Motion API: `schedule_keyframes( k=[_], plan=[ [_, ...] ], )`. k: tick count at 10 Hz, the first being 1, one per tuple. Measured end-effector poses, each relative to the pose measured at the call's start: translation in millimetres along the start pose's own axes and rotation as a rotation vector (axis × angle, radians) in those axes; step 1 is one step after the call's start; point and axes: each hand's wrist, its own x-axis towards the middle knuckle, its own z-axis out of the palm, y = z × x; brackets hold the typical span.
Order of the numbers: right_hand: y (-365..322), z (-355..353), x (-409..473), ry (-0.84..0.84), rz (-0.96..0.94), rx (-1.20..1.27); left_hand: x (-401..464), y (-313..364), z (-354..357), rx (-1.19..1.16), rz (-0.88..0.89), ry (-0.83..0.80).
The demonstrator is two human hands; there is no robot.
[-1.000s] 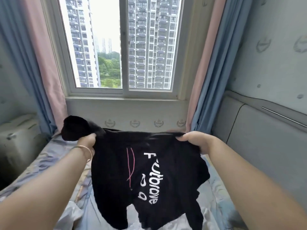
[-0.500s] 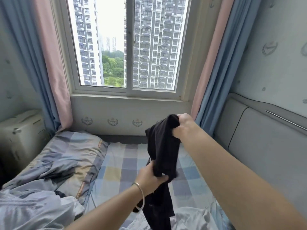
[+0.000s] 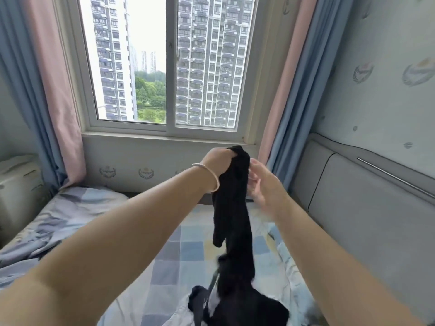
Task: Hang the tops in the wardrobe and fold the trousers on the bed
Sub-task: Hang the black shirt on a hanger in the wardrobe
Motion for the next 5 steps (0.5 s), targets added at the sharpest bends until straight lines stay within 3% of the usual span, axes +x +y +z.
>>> schedule_keyframes(
  k=[1,2,3,4,5],
  plan=[
    [7.8,-5.7,-7.4,-0.196,-0.034,-0.544,-0.8,20.5,11.5,0.048,0.028,-0.040],
    [46.2,-33.0,1.0,-0.229,-0.004,-0.983,2.4,37.8,6.5,-0.104,0.063,0.009],
    [97.5,-45.0,-0.3,-0.321,0.170,-1.237,10.9,50.9,-13.5,-0.256,0.094,0.109],
    [118.4,-50.5,9.4,-0.165,0.279,-1.158,20.5,47.3,-43.3,-0.350,0.060,0.219],
    [113.0,-41.9,24.2,0.098,0.315,-0.915,40.3,-1.0,-95.5,-0.342,0.026,0.306]
  ],
)
